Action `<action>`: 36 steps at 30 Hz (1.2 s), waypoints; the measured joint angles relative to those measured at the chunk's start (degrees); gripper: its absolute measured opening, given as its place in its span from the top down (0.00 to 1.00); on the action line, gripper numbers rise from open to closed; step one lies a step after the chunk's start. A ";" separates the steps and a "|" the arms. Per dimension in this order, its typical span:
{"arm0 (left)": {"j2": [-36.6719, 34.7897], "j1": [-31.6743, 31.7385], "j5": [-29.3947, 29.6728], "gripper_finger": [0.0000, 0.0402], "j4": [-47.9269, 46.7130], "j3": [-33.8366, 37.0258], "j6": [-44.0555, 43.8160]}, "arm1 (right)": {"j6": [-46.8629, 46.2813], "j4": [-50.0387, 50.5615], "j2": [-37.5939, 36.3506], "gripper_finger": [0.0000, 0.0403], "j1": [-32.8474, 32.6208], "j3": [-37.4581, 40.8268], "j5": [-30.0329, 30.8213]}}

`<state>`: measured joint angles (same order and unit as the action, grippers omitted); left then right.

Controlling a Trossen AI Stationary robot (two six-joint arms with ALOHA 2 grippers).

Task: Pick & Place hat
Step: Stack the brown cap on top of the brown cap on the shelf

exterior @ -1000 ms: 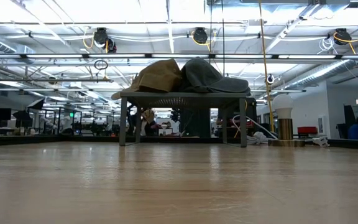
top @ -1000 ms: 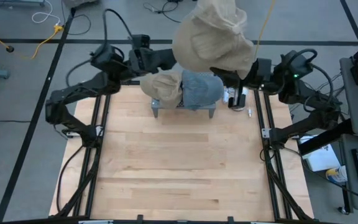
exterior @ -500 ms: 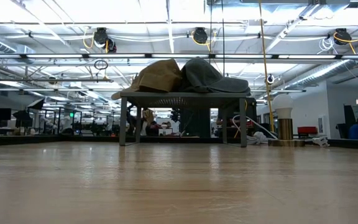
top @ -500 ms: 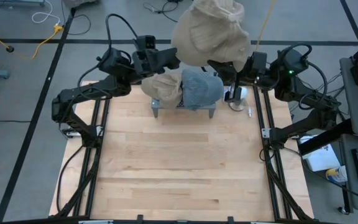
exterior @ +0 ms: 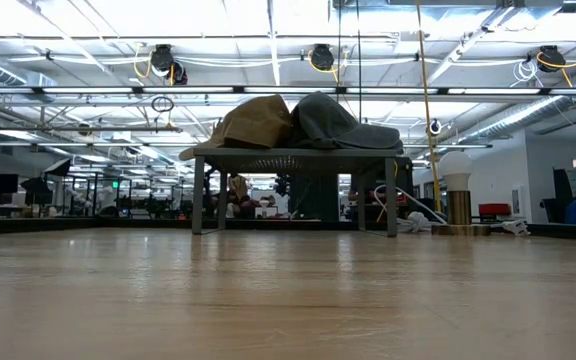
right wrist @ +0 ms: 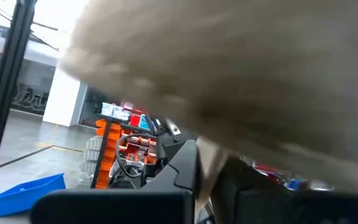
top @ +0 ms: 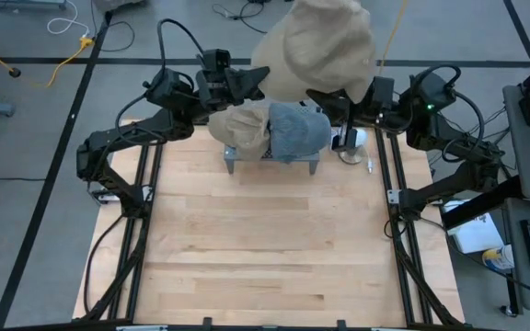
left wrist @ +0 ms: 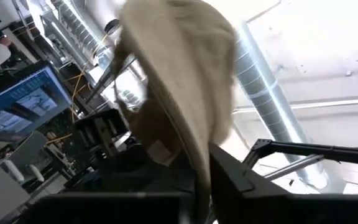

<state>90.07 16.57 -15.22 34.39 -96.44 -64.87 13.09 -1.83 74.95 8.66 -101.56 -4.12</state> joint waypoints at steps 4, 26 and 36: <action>-0.07 0.94 -0.88 0.97 -0.16 0.00 -2.87 | -0.83 1.19 -0.03 0.89 0.01 0.00 0.41; -0.12 16.12 -29.46 0.98 -9.68 0.00 -18.48 | -9.41 41.90 -16.16 0.41 -0.01 -0.02 1.29; -0.08 23.50 -38.50 0.98 -29.80 0.00 -16.20 | -9.46 42.00 -18.50 0.43 -0.01 -0.02 1.26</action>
<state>89.99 40.07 -53.72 4.59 -96.44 -81.07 3.63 40.17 56.45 8.64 -101.58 -2.85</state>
